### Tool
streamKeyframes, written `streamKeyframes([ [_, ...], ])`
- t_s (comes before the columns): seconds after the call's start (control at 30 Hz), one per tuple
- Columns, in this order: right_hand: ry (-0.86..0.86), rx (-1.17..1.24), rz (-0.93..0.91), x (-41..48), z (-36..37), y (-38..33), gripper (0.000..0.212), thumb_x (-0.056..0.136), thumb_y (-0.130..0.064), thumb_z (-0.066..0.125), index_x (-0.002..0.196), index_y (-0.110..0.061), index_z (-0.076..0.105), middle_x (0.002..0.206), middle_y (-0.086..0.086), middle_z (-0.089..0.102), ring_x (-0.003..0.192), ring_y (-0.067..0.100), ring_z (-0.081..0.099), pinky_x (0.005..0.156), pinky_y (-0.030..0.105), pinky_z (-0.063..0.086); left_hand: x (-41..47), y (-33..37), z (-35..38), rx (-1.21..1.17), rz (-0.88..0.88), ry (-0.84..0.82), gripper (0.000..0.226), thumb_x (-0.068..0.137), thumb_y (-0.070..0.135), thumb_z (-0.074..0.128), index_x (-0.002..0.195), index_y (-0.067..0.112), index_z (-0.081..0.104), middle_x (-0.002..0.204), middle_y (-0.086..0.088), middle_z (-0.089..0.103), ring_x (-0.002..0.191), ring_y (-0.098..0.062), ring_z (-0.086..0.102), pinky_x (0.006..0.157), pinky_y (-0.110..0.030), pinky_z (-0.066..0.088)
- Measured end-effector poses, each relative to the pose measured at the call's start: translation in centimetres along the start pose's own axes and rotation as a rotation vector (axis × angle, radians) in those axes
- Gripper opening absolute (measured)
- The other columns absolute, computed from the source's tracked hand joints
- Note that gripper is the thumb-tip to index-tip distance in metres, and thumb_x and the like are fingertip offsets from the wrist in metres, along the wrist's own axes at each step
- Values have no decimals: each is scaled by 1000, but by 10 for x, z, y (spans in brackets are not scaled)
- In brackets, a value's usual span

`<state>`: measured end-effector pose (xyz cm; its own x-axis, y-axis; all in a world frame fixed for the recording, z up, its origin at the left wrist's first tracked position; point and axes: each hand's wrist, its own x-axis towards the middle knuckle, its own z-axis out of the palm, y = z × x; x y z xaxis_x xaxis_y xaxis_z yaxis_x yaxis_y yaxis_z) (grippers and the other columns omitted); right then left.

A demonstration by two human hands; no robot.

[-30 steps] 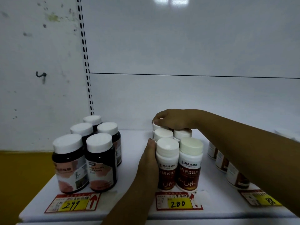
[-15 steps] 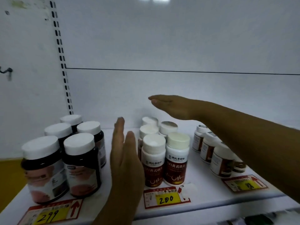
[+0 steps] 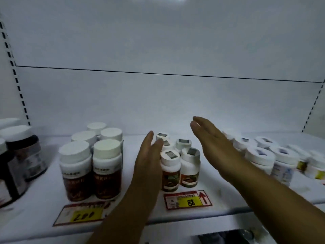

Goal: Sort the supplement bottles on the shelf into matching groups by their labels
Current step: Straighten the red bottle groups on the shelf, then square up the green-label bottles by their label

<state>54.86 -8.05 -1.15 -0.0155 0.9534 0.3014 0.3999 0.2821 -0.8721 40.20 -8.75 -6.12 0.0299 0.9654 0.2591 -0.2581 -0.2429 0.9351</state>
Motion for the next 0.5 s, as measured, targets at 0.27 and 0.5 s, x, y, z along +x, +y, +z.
streamKeyframes([
  [0.27,-286,272,6,5,11,60,42,90,-60,29,120,-41,53,128,-11,59,119,8,54,105,43,38,3,-10,9,84,-136,61,55,91,48,44,143,33,35,143,-1,50,124,-24,53,105,-48,40],
  [0.5,-241,200,-33,10,13,70,48,94,-55,22,120,-33,55,118,-7,64,103,5,61,93,33,48,5,-12,9,214,-81,44,46,88,30,49,133,37,44,122,3,66,110,-21,64,96,-45,50],
])
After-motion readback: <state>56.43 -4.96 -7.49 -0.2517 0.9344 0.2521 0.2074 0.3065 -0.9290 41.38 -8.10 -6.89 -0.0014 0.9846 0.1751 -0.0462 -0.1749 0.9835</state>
